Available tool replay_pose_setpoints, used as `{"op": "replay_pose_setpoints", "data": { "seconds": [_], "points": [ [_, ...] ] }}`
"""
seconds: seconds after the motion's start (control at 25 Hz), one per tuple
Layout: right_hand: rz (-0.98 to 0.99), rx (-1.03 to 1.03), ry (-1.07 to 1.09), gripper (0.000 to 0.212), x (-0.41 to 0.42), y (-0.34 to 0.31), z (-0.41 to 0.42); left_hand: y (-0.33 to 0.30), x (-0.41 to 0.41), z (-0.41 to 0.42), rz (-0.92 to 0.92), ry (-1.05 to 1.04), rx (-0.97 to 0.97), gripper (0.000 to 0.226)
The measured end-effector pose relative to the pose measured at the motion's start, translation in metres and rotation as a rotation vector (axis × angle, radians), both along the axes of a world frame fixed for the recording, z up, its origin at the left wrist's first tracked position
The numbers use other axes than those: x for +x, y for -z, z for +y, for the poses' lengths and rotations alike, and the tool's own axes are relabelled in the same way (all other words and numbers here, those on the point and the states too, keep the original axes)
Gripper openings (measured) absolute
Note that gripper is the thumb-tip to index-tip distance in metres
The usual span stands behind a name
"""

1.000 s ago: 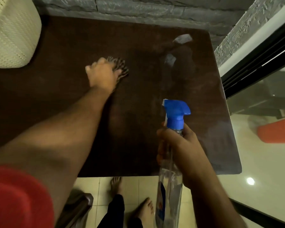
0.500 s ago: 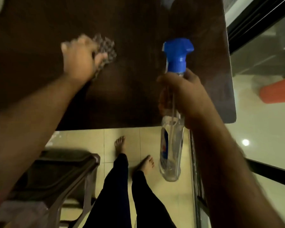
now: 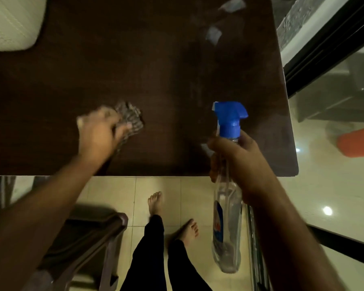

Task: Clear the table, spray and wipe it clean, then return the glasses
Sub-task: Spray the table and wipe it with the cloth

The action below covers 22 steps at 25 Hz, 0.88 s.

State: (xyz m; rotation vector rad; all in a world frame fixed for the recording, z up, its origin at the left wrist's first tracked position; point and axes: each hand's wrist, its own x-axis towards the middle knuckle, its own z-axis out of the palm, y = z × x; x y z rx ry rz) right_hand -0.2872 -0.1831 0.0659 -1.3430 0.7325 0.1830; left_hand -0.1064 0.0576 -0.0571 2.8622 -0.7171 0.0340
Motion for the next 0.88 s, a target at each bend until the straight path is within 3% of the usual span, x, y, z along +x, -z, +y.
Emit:
{"op": "replay_pose_setpoints", "data": {
  "seconds": [0.08,0.16,0.24,0.36,0.52,0.64,0.72,0.8,0.88],
  "points": [
    [-0.019,-0.009,-0.006,0.025,-0.004,0.0,0.0,0.001,0.048,-0.034,-0.042,-0.218,-0.028,0.032],
    [-0.039,-0.012,-0.001,0.024,-0.006,0.001,-0.001,0.002,0.044,-0.08,0.026,-0.263,-0.056,0.03],
    [-0.041,0.002,-0.002,0.022,-0.009,-0.002,-0.002,0.003,-0.015,-0.106,0.064,-0.079,-0.059,0.025],
    [-0.054,0.016,0.004,0.02,-0.012,-0.005,-0.005,0.001,-0.109,-0.081,0.118,0.218,-0.083,0.028],
    [-0.043,0.021,0.039,0.019,-0.021,0.0,-0.016,0.0,-0.097,-0.037,0.051,0.399,0.02,0.037],
    [-0.038,0.007,0.054,0.018,-0.027,0.001,-0.025,0.003,-0.021,-0.067,-0.076,0.081,0.008,0.034],
    [-0.046,-0.014,0.065,0.017,-0.03,0.002,-0.027,0.003,0.016,-0.104,-0.035,-0.151,-0.022,0.03],
    [-0.056,-0.015,0.081,0.016,-0.033,0.002,-0.028,0.002,0.003,-0.137,0.032,-0.118,-0.035,0.027],
    [-0.063,-0.003,0.088,0.016,-0.034,-0.001,-0.029,0.003,-0.059,-0.143,0.075,0.136,-0.008,0.025]
  ]
}}
